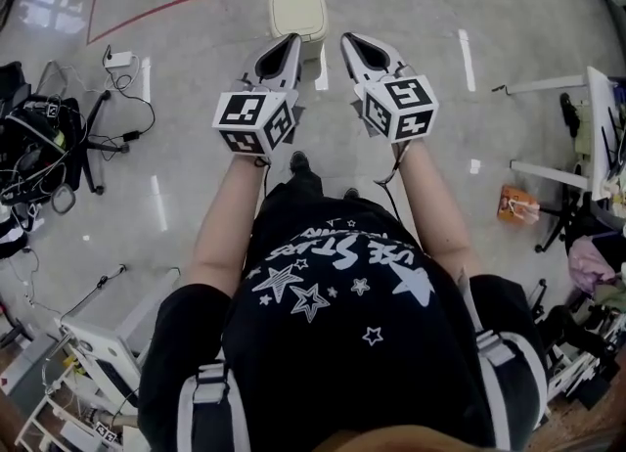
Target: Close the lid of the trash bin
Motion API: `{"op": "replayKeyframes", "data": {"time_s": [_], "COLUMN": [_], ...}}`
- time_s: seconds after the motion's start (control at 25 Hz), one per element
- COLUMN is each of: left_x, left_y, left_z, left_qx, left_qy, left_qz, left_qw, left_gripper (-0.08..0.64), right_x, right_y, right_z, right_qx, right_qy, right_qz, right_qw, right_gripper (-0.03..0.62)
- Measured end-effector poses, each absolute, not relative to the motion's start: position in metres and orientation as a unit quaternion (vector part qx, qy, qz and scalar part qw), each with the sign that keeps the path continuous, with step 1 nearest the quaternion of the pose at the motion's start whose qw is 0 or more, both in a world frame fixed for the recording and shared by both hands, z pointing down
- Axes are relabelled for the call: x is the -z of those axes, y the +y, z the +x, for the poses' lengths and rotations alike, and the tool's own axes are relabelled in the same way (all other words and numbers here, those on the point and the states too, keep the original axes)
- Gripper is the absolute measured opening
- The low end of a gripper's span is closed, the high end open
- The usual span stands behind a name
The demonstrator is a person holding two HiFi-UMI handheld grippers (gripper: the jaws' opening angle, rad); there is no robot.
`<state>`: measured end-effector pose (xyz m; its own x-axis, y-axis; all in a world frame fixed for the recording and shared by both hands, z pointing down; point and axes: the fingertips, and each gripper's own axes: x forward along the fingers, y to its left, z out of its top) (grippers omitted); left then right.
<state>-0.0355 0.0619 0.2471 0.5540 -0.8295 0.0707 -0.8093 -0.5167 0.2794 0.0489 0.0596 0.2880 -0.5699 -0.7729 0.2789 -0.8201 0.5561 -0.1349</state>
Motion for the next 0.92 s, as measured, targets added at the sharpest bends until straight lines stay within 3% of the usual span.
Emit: {"op": "replayKeyframes", "data": {"time_s": [0.92], "left_x": [-0.222], "left_y": [0.169], "left_z": [0.034], "left_qx": [0.044], "left_qy": [-0.481], "left_qz": [0.869], "left_qw": [0.109], "left_gripper": [0.011], "right_x": [-0.257], "right_y": [0.157], "right_z": [0.117], "right_qx": [-0.096], "right_qy": [-0.892], "right_qz": [0.436], "right_qw": [0.072], "right_gripper": [0.005]}}
